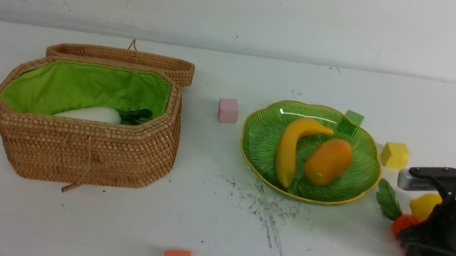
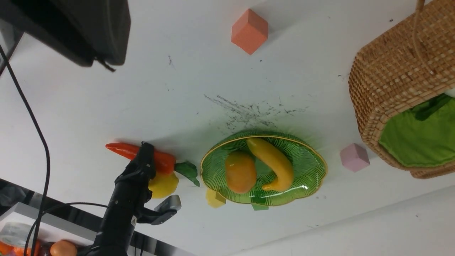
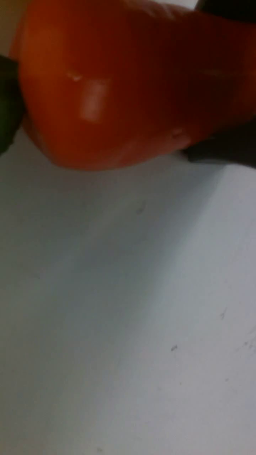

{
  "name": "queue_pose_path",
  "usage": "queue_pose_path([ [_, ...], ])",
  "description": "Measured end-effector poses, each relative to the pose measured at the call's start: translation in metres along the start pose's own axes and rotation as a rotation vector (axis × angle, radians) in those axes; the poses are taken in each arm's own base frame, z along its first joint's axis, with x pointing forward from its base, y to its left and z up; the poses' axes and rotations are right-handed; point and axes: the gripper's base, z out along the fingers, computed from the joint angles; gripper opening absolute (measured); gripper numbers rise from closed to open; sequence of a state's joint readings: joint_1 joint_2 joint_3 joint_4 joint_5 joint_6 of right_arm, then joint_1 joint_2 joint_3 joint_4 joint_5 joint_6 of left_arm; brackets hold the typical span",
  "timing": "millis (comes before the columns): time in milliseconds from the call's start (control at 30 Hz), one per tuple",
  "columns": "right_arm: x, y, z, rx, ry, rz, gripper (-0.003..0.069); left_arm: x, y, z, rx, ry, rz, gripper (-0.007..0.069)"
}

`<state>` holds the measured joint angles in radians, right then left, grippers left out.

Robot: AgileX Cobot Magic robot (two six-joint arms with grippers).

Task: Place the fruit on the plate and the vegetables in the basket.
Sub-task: Use the right arm to grab a carrot and put it into the left basket

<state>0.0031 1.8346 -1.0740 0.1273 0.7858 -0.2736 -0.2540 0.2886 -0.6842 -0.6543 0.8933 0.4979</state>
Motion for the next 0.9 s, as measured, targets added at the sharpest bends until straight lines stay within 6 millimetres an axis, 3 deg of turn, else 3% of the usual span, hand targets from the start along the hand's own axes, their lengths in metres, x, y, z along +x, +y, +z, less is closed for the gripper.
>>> queue_pose_path([
  [67, 0.0, 0.0, 0.0, -0.001, 0.003, -0.011, 0.0298, 0.0, 0.0, 0.0, 0.0, 0.0, 0.0, 0.0036],
  [300, 0.005, 0.003, -0.004, -0.03, 0.048, -0.003, 0.0297, 0.0, 0.0, 0.0, 0.0, 0.0, 0.0, 0.0036],
  [433, 0.014, 0.009, -0.02, -0.068, 0.074, 0.018, 0.0297, 0.0, 0.0, 0.0, 0.0, 0.0, 0.0, 0.0036],
  [767, 0.043, 0.04, -0.116, -0.192, -0.097, 0.051, 0.0297, -0.001, 0.0, 0.0, -0.005, -0.014, -0.002, 0.0036],
  [900, 0.043, 0.06, -0.139, -0.216, -0.164, -0.013, 0.0297, -0.003, 0.002, 0.0, -0.018, -0.037, -0.002, 0.0036],
])
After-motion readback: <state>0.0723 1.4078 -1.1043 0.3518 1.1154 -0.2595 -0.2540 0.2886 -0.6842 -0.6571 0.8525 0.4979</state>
